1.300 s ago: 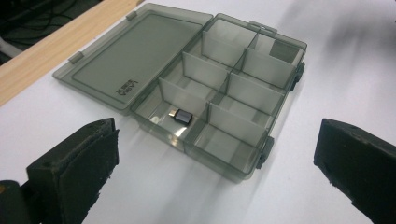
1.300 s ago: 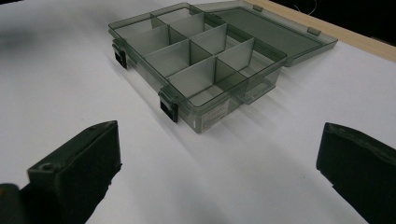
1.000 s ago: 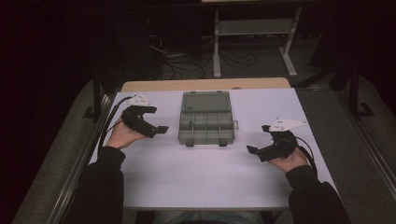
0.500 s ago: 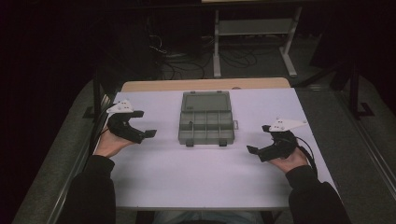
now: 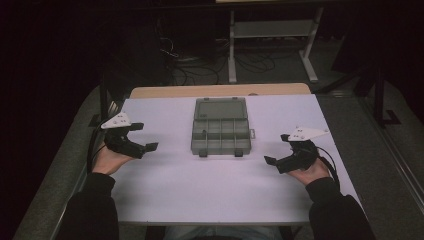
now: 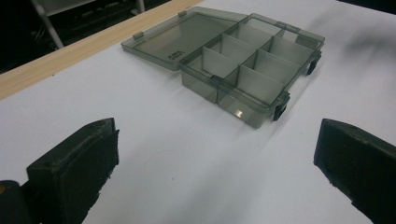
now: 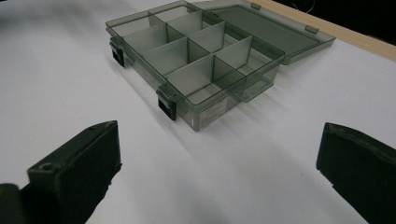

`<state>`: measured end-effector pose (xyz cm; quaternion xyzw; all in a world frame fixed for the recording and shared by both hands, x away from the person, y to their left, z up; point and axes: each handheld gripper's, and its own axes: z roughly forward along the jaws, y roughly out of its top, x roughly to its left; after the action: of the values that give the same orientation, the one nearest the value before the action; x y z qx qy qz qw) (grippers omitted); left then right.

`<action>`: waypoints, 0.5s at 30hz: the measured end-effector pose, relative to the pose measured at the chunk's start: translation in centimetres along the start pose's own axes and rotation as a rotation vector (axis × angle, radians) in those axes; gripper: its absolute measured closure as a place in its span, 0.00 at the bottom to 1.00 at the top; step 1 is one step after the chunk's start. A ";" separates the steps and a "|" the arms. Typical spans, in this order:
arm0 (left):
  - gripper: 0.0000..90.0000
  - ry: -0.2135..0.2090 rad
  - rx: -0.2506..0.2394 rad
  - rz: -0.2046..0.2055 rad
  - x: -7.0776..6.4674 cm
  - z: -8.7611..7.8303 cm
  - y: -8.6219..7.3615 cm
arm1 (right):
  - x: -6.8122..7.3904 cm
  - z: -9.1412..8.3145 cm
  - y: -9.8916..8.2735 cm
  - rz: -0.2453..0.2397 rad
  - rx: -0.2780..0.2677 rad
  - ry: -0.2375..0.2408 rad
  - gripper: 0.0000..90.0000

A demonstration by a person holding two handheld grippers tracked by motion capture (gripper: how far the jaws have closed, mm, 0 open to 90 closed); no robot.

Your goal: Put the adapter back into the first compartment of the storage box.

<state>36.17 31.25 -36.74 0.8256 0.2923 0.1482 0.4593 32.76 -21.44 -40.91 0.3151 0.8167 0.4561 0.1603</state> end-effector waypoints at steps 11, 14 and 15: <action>0.00 0.025 -0.027 -0.016 0.0 -1.4 -1.1 | 0.1 0.0 0.0 0.000 0.001 -0.001 0.00; 0.00 0.032 -0.029 -0.024 0.1 -1.7 -1.6 | 0.1 0.0 0.0 0.000 0.001 -0.002 0.00; 0.00 0.034 -0.033 -0.029 0.1 -1.8 -1.7 | 0.0 0.0 0.0 0.000 0.001 -0.003 0.00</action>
<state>34.70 33.25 -37.22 0.8110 0.3094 0.1602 0.4701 32.73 -21.41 -40.89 0.3160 0.8168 0.4550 0.1613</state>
